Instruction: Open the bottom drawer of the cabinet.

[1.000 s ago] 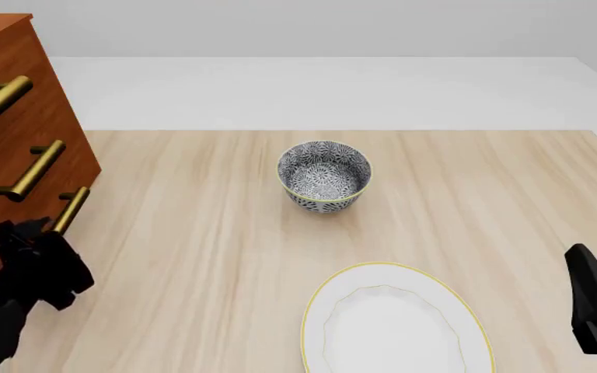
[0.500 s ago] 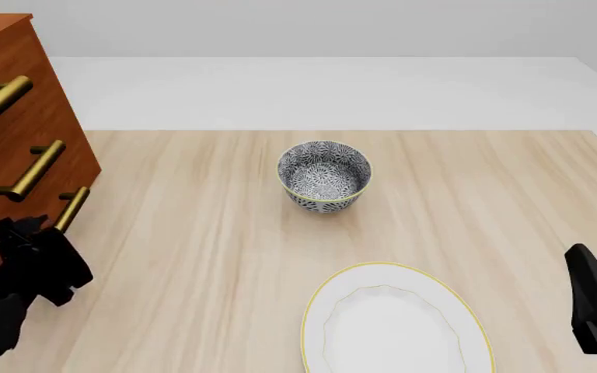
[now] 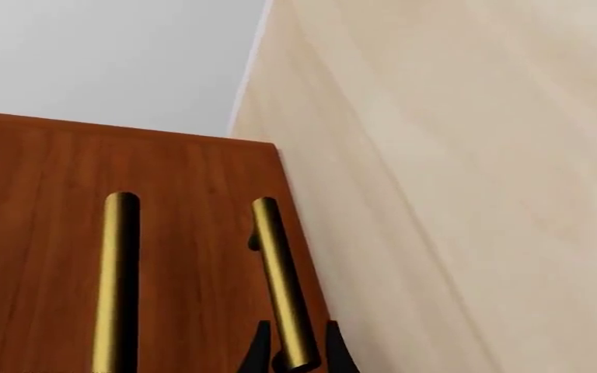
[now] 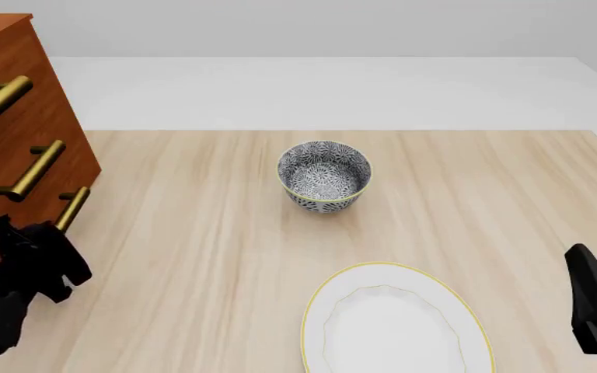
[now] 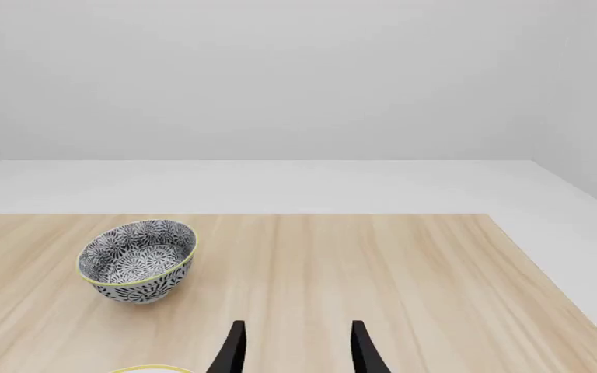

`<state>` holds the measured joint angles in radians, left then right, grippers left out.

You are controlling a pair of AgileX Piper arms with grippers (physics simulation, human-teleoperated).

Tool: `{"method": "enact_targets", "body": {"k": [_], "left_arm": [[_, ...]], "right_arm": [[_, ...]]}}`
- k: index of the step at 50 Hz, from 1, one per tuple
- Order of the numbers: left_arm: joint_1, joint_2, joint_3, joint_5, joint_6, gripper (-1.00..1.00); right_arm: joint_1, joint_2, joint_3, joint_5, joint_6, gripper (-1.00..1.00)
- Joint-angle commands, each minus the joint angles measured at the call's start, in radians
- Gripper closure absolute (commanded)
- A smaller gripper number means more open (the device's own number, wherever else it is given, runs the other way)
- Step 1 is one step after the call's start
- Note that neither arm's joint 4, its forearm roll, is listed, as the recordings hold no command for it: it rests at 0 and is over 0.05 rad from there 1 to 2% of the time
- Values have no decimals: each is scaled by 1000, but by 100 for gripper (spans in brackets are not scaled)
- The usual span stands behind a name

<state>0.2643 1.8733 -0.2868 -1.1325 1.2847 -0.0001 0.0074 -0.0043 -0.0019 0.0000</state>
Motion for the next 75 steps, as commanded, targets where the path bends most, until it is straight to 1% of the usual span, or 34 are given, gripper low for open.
{"method": "enact_targets", "body": {"k": [1, 17, 30, 50, 75], "left_arm": [[-16, 26, 9, -3, 22, 100], [-42, 14, 18, -2, 46, 100], [-66, -29, 41, 12, 57, 100], [-90, -45, 55, 22, 51, 100], [-130, -99, 58, 74, 47, 100]], "right_arm": [[0, 0, 0, 0, 0, -100], [0, 0, 0, 0, 0, -100], [0, 0, 0, 0, 0, -100], [0, 0, 0, 0, 0, -100], [0, 1, 0, 0, 0, -100]]}}
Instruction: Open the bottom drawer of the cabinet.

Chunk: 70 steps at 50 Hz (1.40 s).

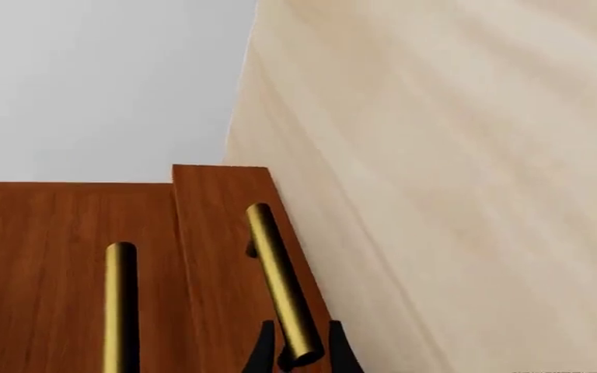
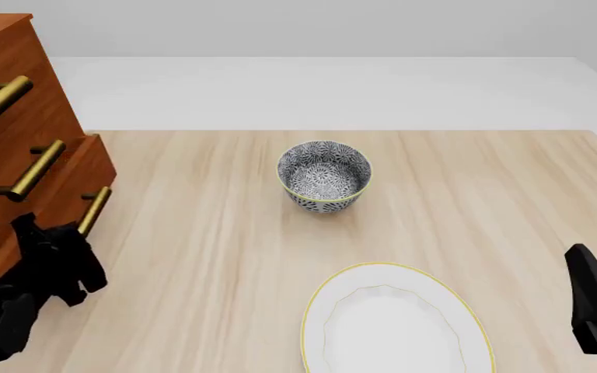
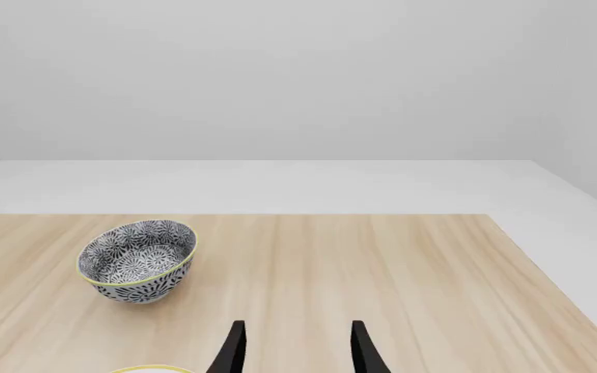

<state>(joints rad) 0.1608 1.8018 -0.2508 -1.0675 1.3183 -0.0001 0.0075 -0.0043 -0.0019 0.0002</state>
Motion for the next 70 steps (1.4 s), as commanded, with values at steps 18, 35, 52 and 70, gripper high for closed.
{"method": "enact_targets", "body": {"k": [18, 35, 52, 70], "left_arm": [[-55, -43, 35, 16, 15, 100], [-101, -96, 56, 60, 13, 100], [-147, -152, 70, 114, 7, 100], [-157, -147, 68, 116, 2, 100]], "right_arm": [[0, 1, 0, 0, 0, -100], [0, 0, 0, 0, 0, -100], [0, 0, 0, 0, 0, -100], [0, 0, 0, 0, 0, -100]]}}
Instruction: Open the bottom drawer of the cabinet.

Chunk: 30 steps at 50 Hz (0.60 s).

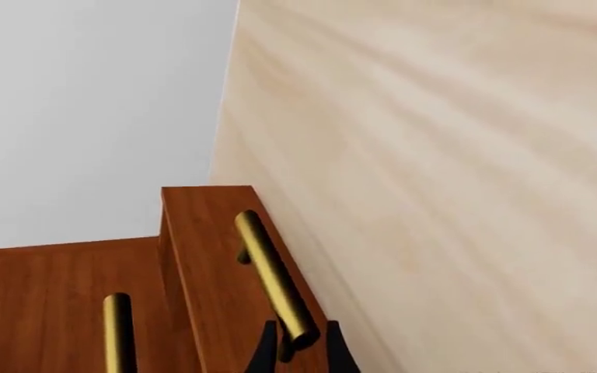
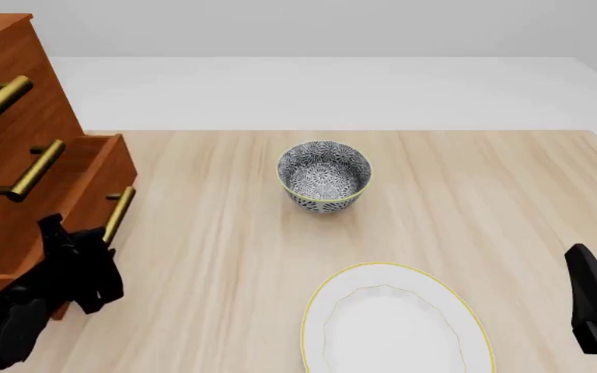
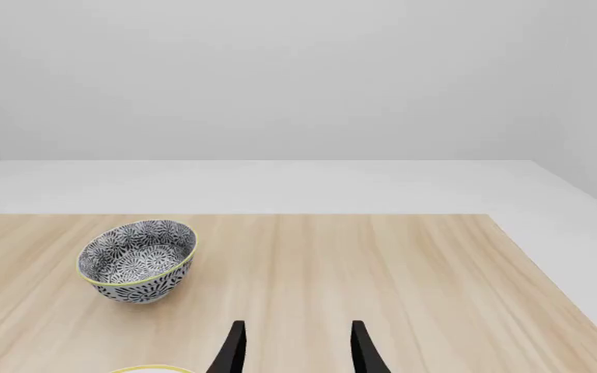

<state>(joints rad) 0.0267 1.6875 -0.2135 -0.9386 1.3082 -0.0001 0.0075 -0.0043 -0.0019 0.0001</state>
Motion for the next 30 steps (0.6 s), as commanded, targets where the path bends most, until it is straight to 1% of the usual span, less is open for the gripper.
{"method": "enact_targets", "body": {"k": [1, 15, 30], "left_arm": [[-23, -32, 31, -14, 12, 100], [-29, -33, 22, -3, 3, 100], [-37, -16, 19, -15, -1, 100]], "right_arm": [[0, 0, 0, 0, 0, -100], [0, 0, 0, 0, 0, -100], [0, 0, 0, 0, 0, -100]]}}
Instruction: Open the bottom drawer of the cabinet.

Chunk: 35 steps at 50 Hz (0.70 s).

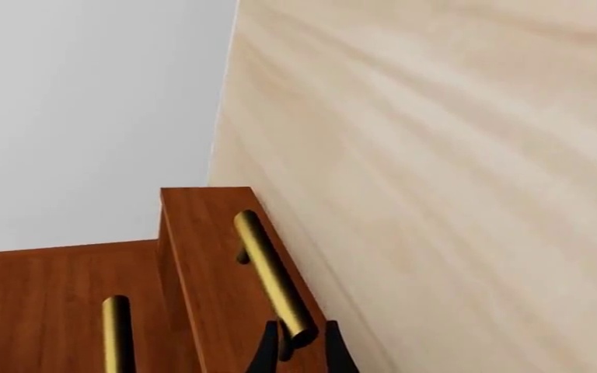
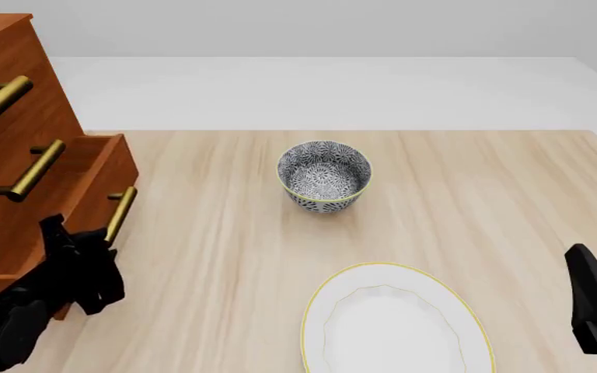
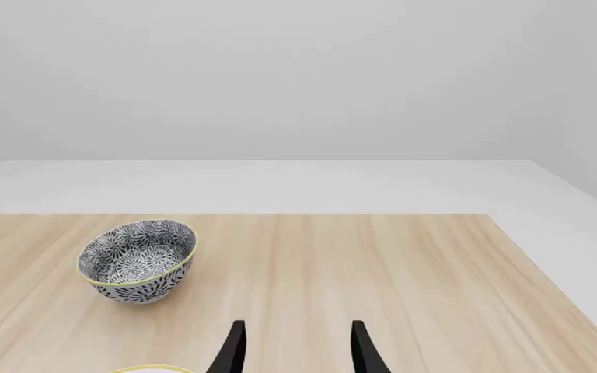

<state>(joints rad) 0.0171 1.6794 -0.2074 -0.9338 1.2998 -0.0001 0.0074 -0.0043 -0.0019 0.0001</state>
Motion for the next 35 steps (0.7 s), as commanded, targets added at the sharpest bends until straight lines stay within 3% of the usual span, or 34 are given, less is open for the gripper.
{"method": "enact_targets", "body": {"k": [1, 8, 9, 21, 30, 35], "left_arm": [[-29, -9, 15, -19, 8, 100], [-50, -55, 10, 40, -15, 100], [-50, -58, 11, 37, -14, -100], [-65, -214, 33, 148, -25, -100], [-59, -466, 78, 344, -18, -100], [-60, -690, 80, 541, -27, -100]], "right_arm": [[0, 0, 0, 0, 0, -100], [0, 0, 0, 0, 0, -100], [0, 0, 0, 0, 0, -100], [0, 0, 0, 0, 0, -100], [0, 0, 0, 0, 0, -100], [0, 0, 0, 0, 0, -100]]}}
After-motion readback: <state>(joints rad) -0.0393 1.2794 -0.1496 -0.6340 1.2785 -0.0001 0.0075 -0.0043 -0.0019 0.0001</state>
